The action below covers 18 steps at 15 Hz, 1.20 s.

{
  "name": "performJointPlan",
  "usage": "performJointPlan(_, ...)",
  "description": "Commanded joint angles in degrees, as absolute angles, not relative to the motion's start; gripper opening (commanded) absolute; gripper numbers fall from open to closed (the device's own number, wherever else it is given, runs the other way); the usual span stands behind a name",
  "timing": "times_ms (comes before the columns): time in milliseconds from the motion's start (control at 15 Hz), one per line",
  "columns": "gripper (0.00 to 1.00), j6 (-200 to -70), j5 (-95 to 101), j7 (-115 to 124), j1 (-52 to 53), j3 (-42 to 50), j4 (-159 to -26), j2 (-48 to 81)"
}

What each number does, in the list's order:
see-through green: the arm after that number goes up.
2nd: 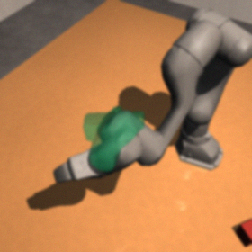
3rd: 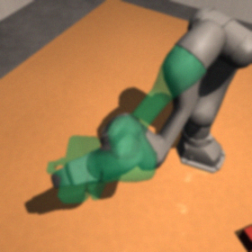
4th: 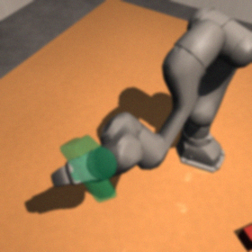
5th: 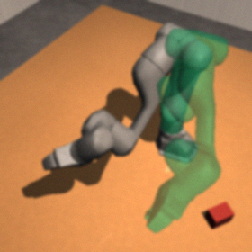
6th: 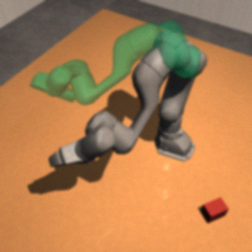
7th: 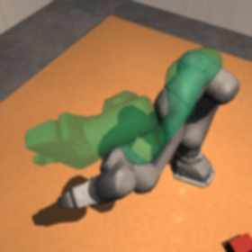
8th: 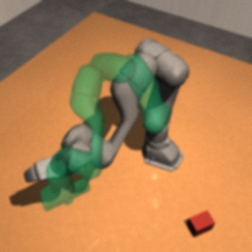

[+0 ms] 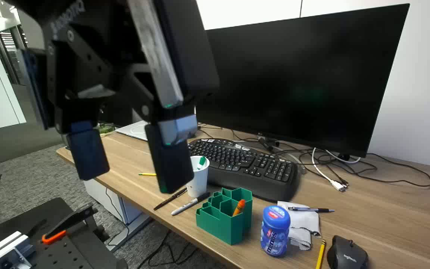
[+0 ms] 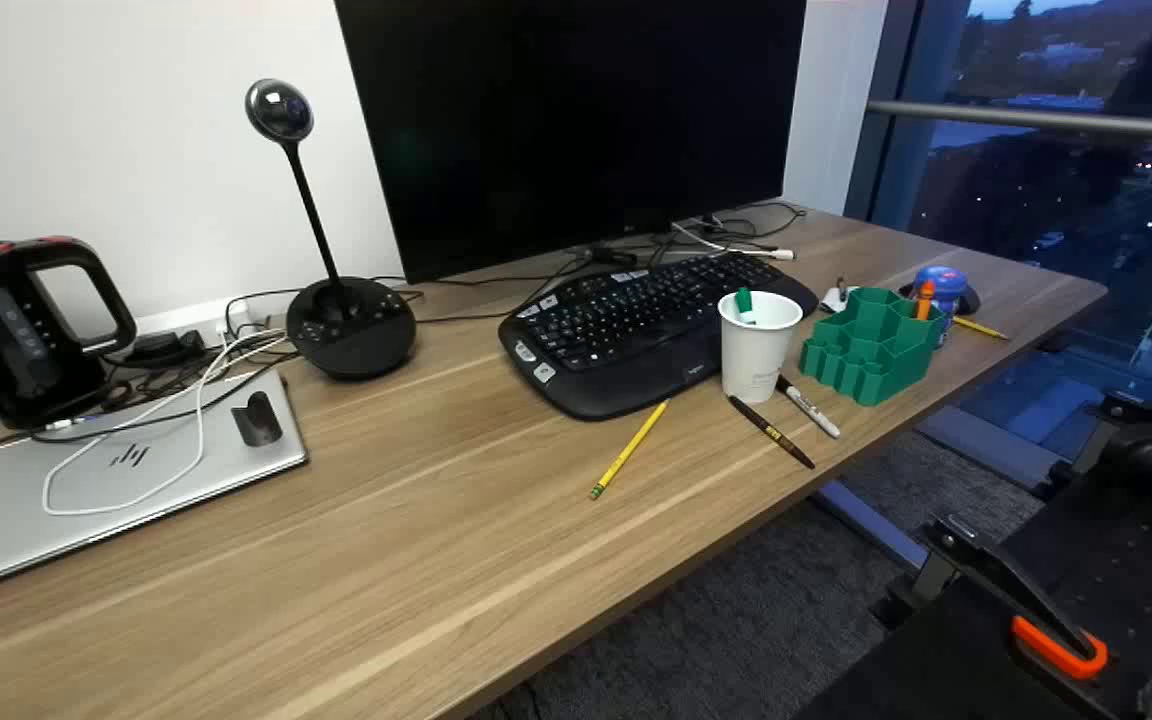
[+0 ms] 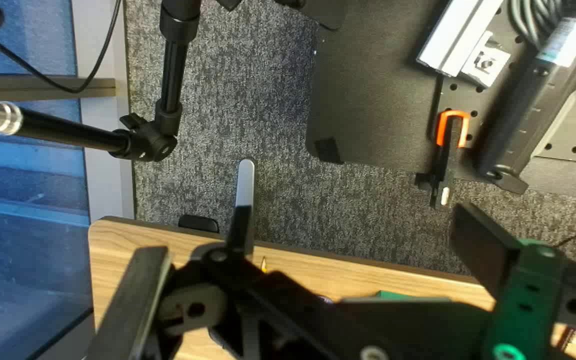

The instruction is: Pick up the orange crayon and put it on the table

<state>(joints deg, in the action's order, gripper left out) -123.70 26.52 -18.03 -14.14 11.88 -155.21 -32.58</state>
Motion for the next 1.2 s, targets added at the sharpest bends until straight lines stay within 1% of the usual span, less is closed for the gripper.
performJointPlan(0, 1.00, -123.51, 26.58, -17.96, -13.91, 12.04, -155.13, -32.64)
performJointPlan(133, 1.00, -123.51, 26.58, -17.96, -13.91, 12.04, -155.13, -32.64)
performJointPlan(667, 1.00, -126.57, 15.52, -9.38, -8.32, 9.81, -144.66, -16.69)
performJointPlan(867, 1.00, -132.48, 10.51, -6.82, -7.15, 9.68, -139.71, -8.28)
performJointPlan(1133, 1.00, -139.45, 11.02, -2.18, -7.75, 9.11, -134.32, 2.39)
